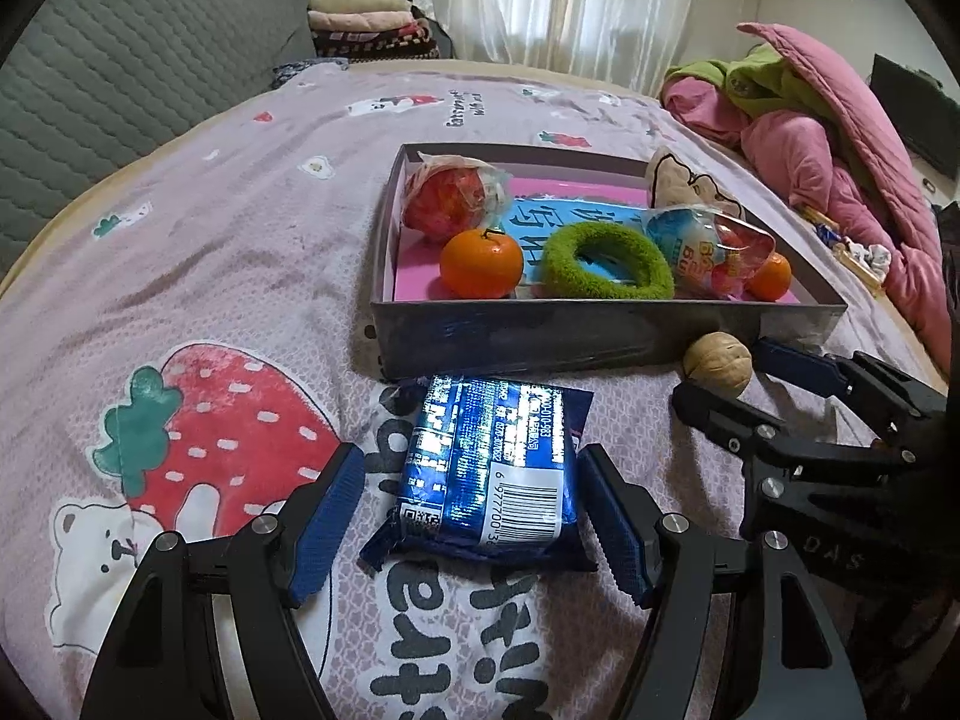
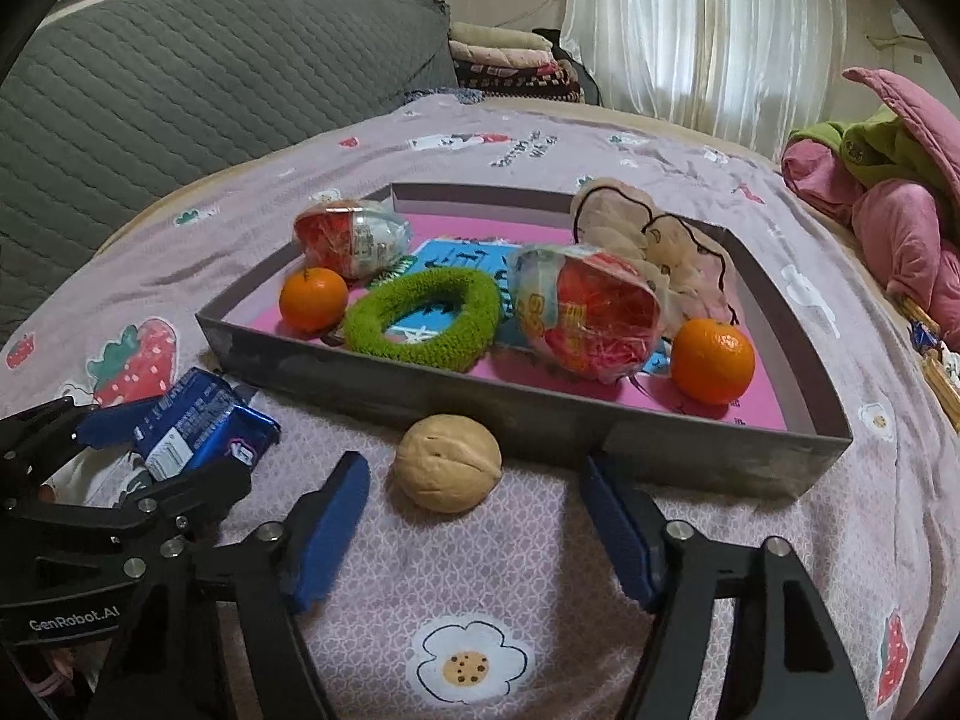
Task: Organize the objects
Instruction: 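Close left gripper on blue snack packet while right gripper closes on walnut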
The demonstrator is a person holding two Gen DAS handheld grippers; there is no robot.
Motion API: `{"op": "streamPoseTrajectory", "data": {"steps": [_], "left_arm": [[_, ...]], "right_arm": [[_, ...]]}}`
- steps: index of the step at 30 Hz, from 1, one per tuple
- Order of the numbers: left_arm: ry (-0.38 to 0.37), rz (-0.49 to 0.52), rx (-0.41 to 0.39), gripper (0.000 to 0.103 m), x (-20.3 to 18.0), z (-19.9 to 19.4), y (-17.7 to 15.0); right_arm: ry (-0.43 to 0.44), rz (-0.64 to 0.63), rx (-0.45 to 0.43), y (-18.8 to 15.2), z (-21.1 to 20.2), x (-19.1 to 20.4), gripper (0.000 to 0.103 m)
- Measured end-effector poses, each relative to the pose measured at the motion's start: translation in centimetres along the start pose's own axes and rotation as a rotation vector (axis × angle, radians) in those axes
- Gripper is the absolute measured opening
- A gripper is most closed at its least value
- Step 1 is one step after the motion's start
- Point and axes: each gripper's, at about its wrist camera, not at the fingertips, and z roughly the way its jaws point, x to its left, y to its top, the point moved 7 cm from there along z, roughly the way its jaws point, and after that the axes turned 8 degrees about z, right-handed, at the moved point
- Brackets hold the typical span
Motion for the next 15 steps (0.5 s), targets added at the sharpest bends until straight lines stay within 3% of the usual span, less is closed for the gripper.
{"op": "streamPoseTrajectory", "data": {"steps": [5,6,8,15], "left_arm": [[0.006,0.010,-0.001,0.070,-0.23,0.32,0.03],[0.005,0.012,-0.003,0.068,-0.26,0.35,0.02],[-0.002,0.017,-0.012,0.058,-0.41,0.34,0.09],[-0.013,0.015,-0.024,0.053,-0.39,0.04,0.17]], "right_arm": [[-0.008,0.011,0.000,-0.05,0.04,-0.24,0.054],[0.005,0.012,-0.005,-0.04,-0.02,-0.09,0.043],[0.002,0.007,-0.017,-0.01,-0.15,-0.04,0.035],[0.026,0.019,-0.032,0.05,-0.48,-0.18,0.035]]}}
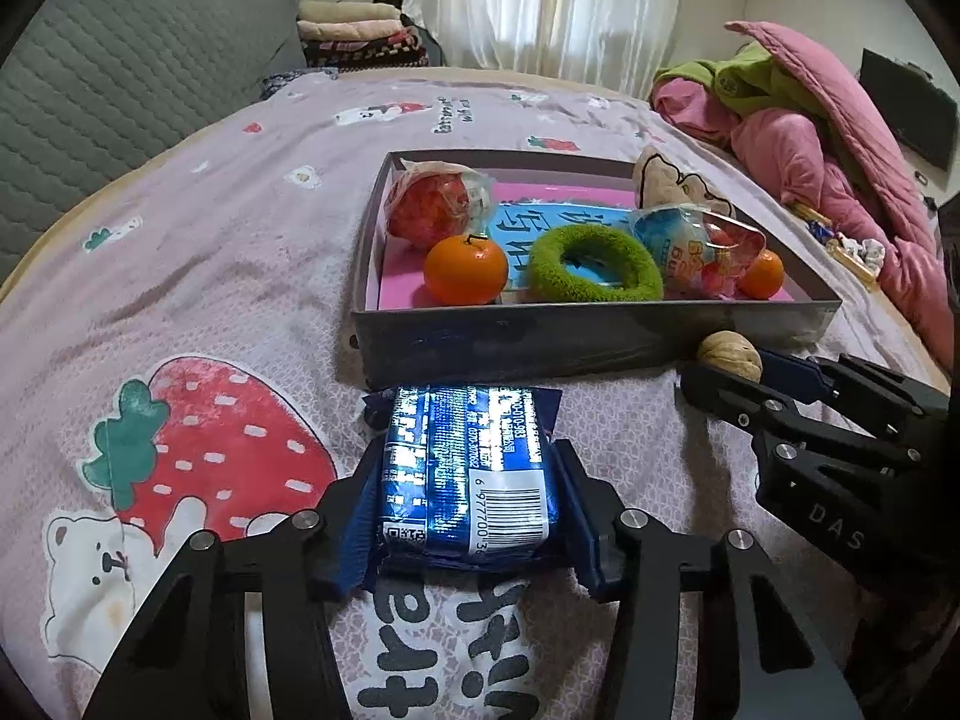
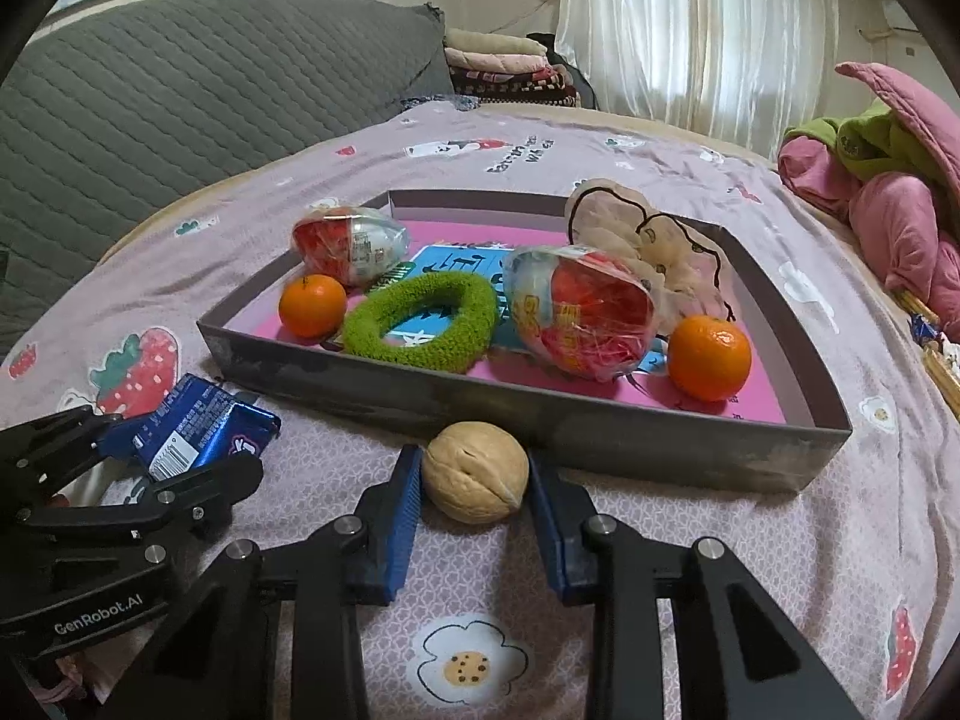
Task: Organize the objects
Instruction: 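Close left gripper on blue snack packet while right gripper closes on walnut, then carry snack packet with left gripper and walnut with right gripper over the tray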
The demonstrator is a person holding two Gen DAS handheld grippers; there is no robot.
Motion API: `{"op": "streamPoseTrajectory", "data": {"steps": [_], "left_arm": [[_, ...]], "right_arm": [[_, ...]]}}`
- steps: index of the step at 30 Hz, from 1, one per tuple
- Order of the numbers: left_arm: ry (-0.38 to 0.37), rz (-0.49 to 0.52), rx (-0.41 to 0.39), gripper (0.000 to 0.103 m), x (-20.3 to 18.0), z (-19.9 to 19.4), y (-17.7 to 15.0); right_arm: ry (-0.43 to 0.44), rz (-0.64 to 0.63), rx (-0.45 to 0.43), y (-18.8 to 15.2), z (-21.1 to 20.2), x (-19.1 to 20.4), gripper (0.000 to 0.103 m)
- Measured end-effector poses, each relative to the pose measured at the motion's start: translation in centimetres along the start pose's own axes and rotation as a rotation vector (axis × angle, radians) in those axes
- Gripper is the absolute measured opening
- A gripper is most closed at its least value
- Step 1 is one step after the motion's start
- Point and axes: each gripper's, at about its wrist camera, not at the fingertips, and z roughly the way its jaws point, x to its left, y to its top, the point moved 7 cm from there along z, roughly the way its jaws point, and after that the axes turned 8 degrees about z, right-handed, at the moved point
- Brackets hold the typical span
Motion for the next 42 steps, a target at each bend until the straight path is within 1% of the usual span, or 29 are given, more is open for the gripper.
{"op": "streamPoseTrajectory", "data": {"steps": [4,8,14,25,32,42], "left_arm": [[-0.014,-0.007,-0.018,0.053,0.0,-0.6,0.2],[-0.025,-0.004,-0.046,0.053,-0.1,-1.7,1.0],[-0.025,0.019,-0.104,0.053,-1.1,-3.6,3.2],[-0.043,0.060,-0.172,0.053,-3.0,-4.9,7.3],[-0.057,0.073,-0.195,0.053,-3.8,-4.6,9.2],[-0.088,0.087,-0.212,0.053,-5.7,-3.6,11.2]], "right_arm": [[0.016,0.002,-0.020,0.1,-0.8,0.0,0.035],[0.007,-0.011,-0.054,0.5,-2.1,-0.3,0.035],[-0.010,-0.005,-0.117,2.0,-4.4,-1.5,0.035],[-0.053,0.002,-0.240,5.6,-8.5,-4.6,0.035],[-0.085,0.003,-0.272,7.1,-9.4,-6.2,0.035],[-0.092,-0.005,-0.289,8.6,-9.3,-7.7,0.035]]}}
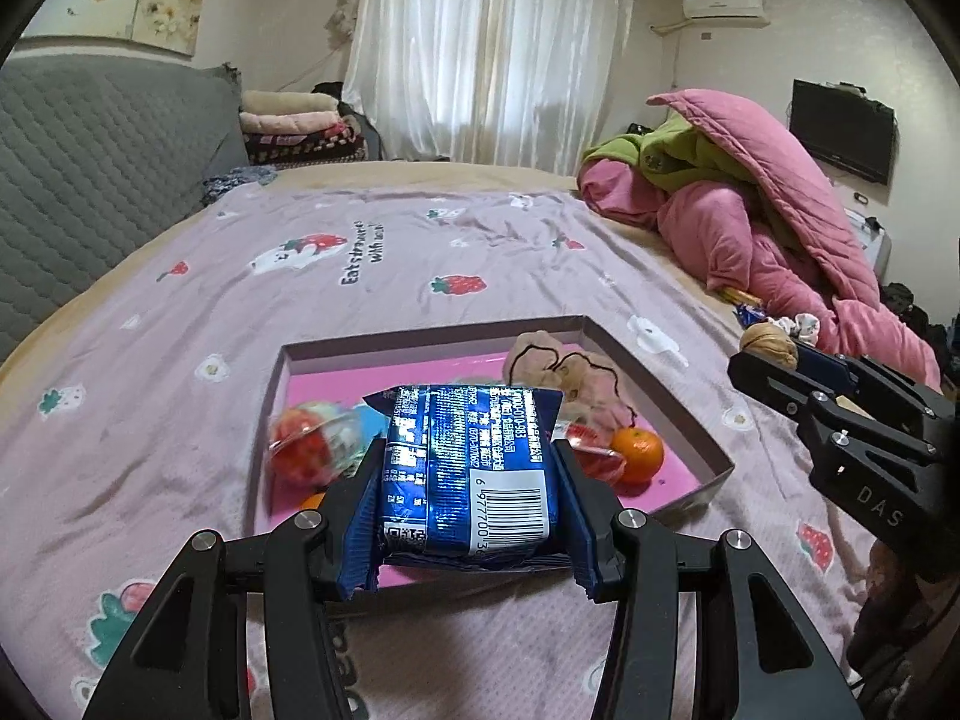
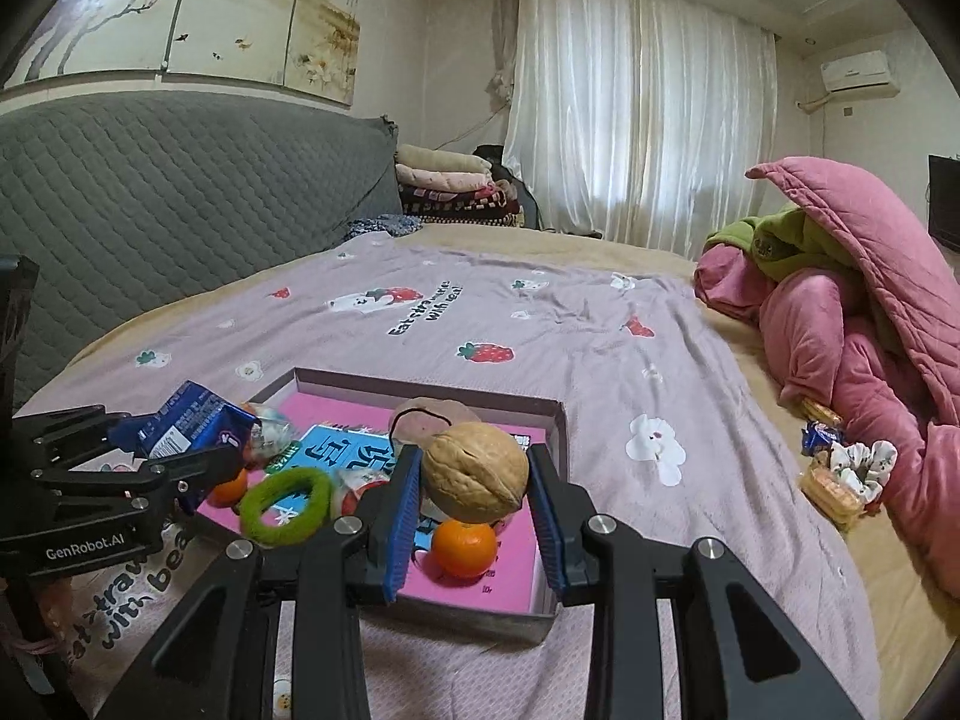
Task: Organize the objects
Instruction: 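Carry snack packet with left gripper and walnut with right gripper over the tray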
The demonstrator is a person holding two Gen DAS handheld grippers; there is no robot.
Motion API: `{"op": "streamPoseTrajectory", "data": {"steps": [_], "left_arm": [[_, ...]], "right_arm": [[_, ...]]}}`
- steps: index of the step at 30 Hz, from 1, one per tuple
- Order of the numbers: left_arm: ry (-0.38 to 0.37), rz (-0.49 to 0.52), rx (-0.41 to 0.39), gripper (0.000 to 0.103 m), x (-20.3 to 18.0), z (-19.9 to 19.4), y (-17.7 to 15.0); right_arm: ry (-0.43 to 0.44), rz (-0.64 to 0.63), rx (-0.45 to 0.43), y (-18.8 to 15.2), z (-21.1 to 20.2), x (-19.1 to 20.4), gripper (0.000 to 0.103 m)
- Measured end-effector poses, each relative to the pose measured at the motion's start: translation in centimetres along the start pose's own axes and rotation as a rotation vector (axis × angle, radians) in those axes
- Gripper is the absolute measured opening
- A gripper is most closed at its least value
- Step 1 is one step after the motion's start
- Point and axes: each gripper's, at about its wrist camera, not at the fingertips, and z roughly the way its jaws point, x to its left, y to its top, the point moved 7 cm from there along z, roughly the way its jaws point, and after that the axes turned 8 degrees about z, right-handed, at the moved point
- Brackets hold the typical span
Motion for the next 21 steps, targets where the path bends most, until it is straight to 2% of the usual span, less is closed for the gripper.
{"op": "streamPoseTrajectory", "data": {"steps": [5,21], "left_arm": [[-0.016,0.004,0.002,0.053,-1.2,1.0,0.2],[-0.054,0.033,0.065,0.053,-3.4,3.9,-2.2]], "right_arm": [[0.008,0.006,0.028,-0.5,0.8,-0.6,0.035],[0.012,-0.002,0.194,-5.0,4.7,-0.9,0.035]]}}
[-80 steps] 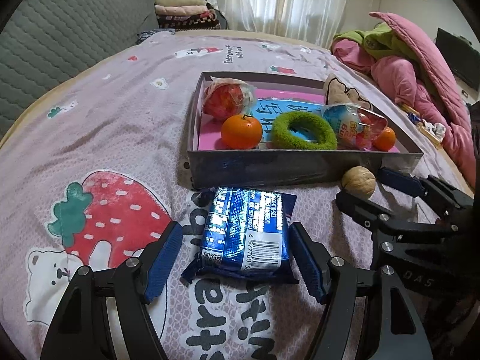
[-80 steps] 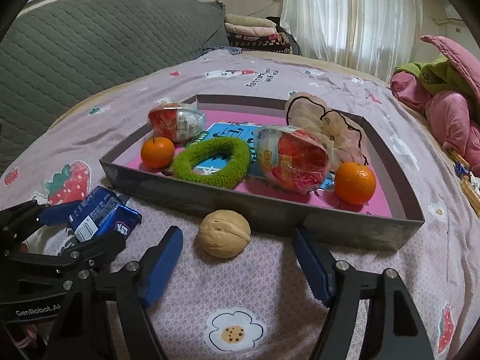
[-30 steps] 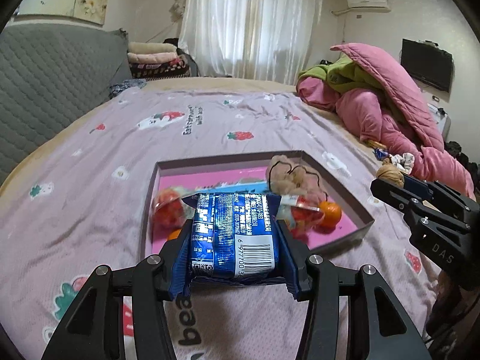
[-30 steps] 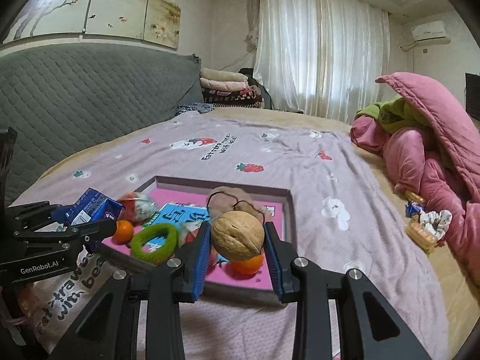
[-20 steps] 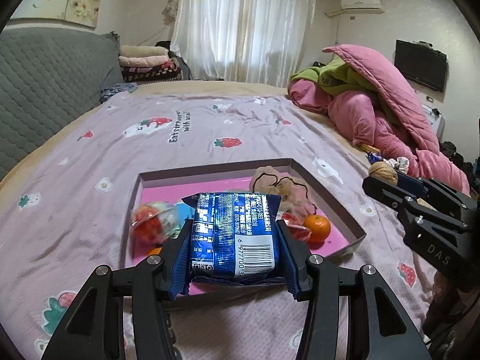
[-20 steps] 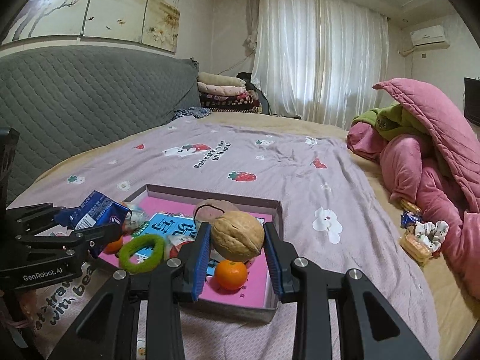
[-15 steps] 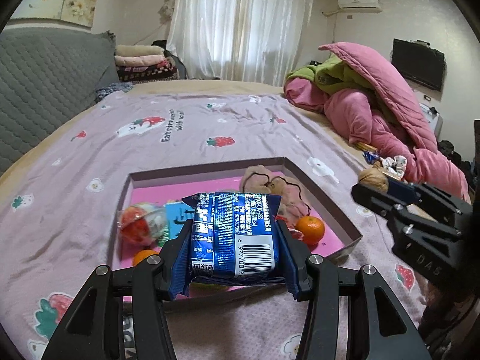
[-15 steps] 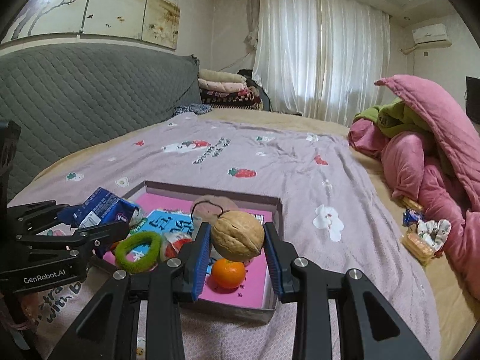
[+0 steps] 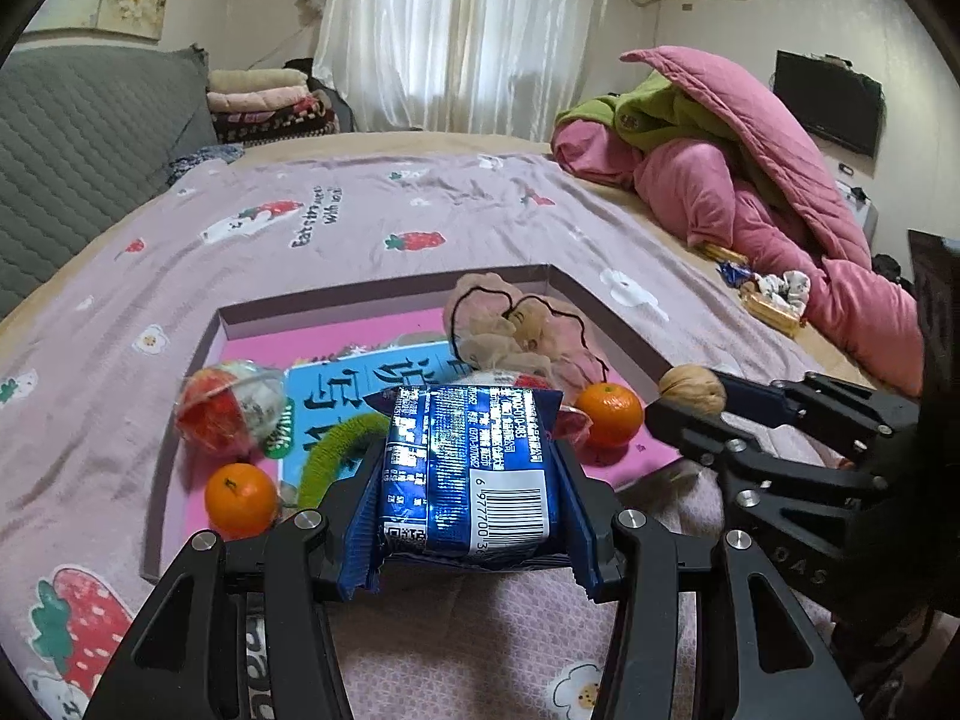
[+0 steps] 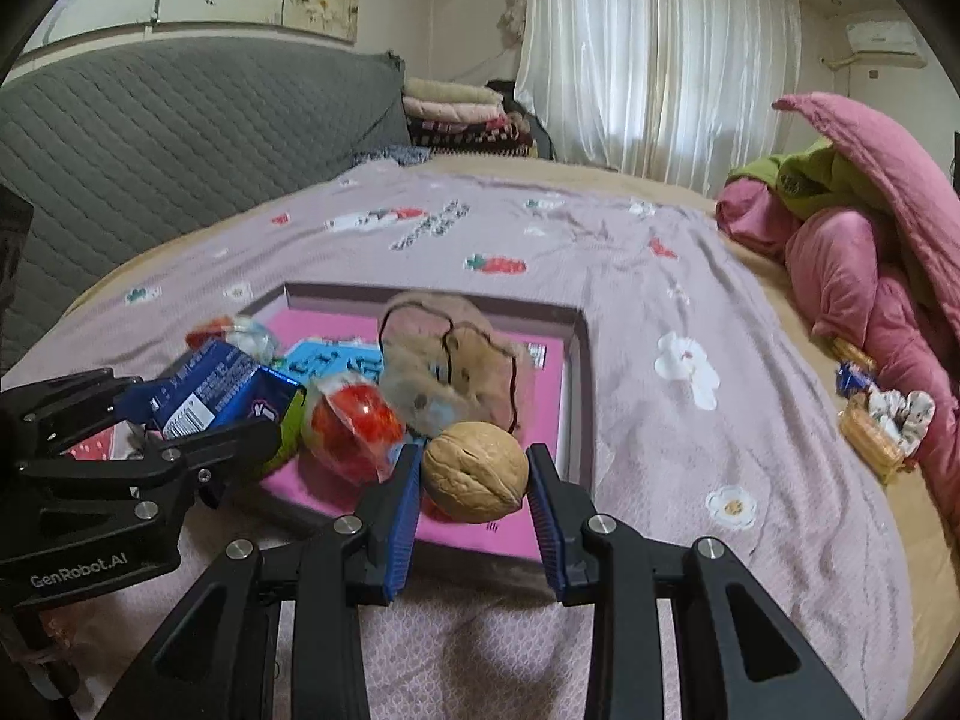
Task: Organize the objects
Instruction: 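Carry snack packet with left gripper and walnut with right gripper over the tray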
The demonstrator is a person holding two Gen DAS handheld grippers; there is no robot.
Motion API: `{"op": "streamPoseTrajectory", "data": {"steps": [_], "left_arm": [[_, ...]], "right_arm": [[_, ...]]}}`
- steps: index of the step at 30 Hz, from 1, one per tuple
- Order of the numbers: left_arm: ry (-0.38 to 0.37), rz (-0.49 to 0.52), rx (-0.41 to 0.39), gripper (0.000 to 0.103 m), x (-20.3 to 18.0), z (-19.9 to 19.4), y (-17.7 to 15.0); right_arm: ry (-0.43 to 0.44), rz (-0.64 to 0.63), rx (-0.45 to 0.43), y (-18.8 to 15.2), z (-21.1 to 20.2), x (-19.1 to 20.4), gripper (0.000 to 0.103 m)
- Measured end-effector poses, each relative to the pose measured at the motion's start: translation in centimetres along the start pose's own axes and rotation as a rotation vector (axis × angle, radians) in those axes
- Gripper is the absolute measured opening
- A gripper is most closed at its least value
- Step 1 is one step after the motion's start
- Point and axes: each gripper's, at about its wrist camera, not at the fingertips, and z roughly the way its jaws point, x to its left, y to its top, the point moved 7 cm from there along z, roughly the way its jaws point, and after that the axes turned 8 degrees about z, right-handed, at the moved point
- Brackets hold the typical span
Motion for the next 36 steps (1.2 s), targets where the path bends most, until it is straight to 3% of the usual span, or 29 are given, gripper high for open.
{"op": "streamPoseTrajectory", "data": {"steps": [36], "left_arm": [[-0.018,-0.006,0.042,0.053,-0.8,4.0,0.7]], "right_arm": [[0.007,0.029,0.079,-0.5,3.8,-0.9,0.035]]}}
